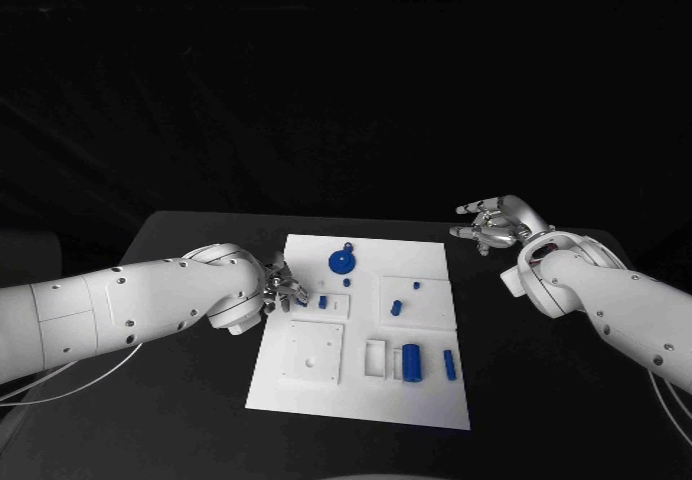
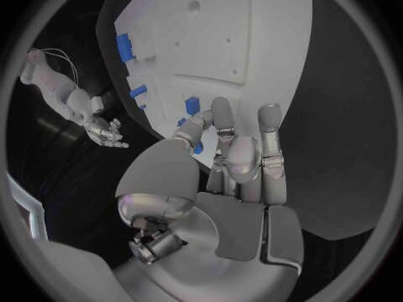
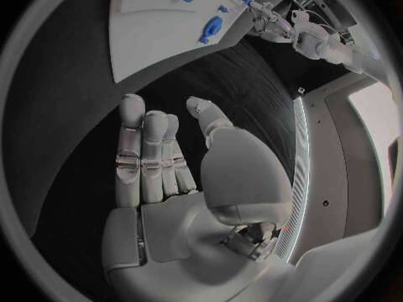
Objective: Assemble the parts on the task board
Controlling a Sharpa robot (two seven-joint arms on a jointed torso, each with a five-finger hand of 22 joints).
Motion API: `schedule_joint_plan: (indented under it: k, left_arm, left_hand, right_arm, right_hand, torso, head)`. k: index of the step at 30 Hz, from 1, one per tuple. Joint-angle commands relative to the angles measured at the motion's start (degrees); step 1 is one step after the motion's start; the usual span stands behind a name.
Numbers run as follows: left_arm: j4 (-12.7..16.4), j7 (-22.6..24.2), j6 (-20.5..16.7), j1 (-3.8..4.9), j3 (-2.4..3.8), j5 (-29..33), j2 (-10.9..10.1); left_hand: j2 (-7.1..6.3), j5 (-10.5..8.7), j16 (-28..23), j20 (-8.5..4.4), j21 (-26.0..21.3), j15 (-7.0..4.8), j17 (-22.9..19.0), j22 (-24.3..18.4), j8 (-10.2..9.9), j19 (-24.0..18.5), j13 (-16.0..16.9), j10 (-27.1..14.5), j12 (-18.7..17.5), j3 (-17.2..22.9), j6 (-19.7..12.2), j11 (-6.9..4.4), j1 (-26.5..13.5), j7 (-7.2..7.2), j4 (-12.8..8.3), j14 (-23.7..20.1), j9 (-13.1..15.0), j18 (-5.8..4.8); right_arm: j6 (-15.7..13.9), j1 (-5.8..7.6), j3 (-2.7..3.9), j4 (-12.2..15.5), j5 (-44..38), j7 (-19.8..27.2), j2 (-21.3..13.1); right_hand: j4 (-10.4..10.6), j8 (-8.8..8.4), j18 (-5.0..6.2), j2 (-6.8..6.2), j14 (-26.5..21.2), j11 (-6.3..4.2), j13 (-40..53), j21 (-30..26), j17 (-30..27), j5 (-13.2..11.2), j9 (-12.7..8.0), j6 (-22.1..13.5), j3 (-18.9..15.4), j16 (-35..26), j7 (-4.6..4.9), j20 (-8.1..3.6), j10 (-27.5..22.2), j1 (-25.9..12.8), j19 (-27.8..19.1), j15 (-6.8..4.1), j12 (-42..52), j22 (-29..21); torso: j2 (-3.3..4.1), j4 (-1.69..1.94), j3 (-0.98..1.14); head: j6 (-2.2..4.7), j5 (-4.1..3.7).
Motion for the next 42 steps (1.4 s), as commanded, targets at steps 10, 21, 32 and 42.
schedule_joint_plan:
  k: [10,21,32,42]
  left_arm:
    - [-0.03,-0.09,1.75,-0.37,0.01,-0.51,0.13]
    - [-0.41,-0.12,1.88,-0.46,0.01,-0.49,0.31]
    - [-0.97,-0.37,2.63,-0.72,0.01,-0.5,0.85]
    - [-1.04,-0.72,3.44,-0.9,0.02,-1.14,1.17]
  left_hand:
    - [0.52,0.18,0.27,0.29,0.29,0.08,-0.08,1.07,0.06,0.14,-0.15,2.71,0.26,0.51,4.42,-0.45,0.29,-4.09,-1.0,0.26,15.38,1.09]
    - [0.52,0.18,0.27,0.29,0.29,0.08,-0.08,1.07,0.06,0.14,-0.15,2.71,0.26,0.51,4.42,-0.45,0.29,-4.09,-1.0,0.26,15.38,1.09]
    - [0.54,0.1,0.25,0.29,0.31,0.09,-0.15,1.05,-0.01,0.13,-0.19,2.7,0.26,0.46,4.42,-0.43,0.21,-4.07,-1.0,0.25,15.41,1.1]
    - [0.33,0.14,0.47,0.28,0.39,0.06,0.14,1.07,-0.04,0.18,-0.12,2.72,0.53,0.31,4.68,-0.46,0.26,-4.14,-0.98,0.32,15.24,1.08]
  right_arm:
    - [0.78,-0.03,0.03,-0.02,-0.01,0.27,0.05]
    - [0.83,-0.04,0.03,0.03,-0.01,0.27,0.07]
    - [0.83,-0.04,0.03,0.08,-0.01,0.29,0.02]
    - [0.83,-0.04,0.03,0.13,-0.01,0.28,-0.1]
  right_hand:
    - [0.01,-0.22,0.76,0.08,0.01,0.19,-0.08,-0.17,-0.09,0.29,0.04,-0.2,0.31,-0.25,0.17,-0.13,-0.06,-0.53,1.72,-0.19,-0.27,1.49]
    - [0.01,-0.22,0.76,0.08,0.01,0.19,-0.08,-0.17,-0.09,0.29,0.04,-0.2,0.31,-0.25,0.17,-0.13,-0.06,-0.53,1.72,-0.19,-0.27,1.49]
    - [0.01,-0.22,0.76,0.08,0.01,0.19,-0.08,-0.17,-0.09,0.29,0.04,-0.2,0.31,-0.25,0.17,-0.13,-0.06,-0.53,1.72,-0.19,-0.27,1.49]
    - [-0.04,-0.21,0.77,0.11,0.05,0.18,-0.11,-0.29,-0.12,0.42,0.04,-0.1,0.3,-0.3,0.16,-0.15,-0.02,-0.65,1.77,-0.2,-0.3,1.46]
  torso:
    - [0.01,0.02,0.02]
    - [0.02,-0.02,0.0]
    - [0.04,-0.01,0.03]
    - [0.01,0.0,0.0]
  head:
    - [-0.1,-0.06]
    - [-0.12,-0.11]
    - [-0.21,-0.21]
    - [-0.32,-0.27]
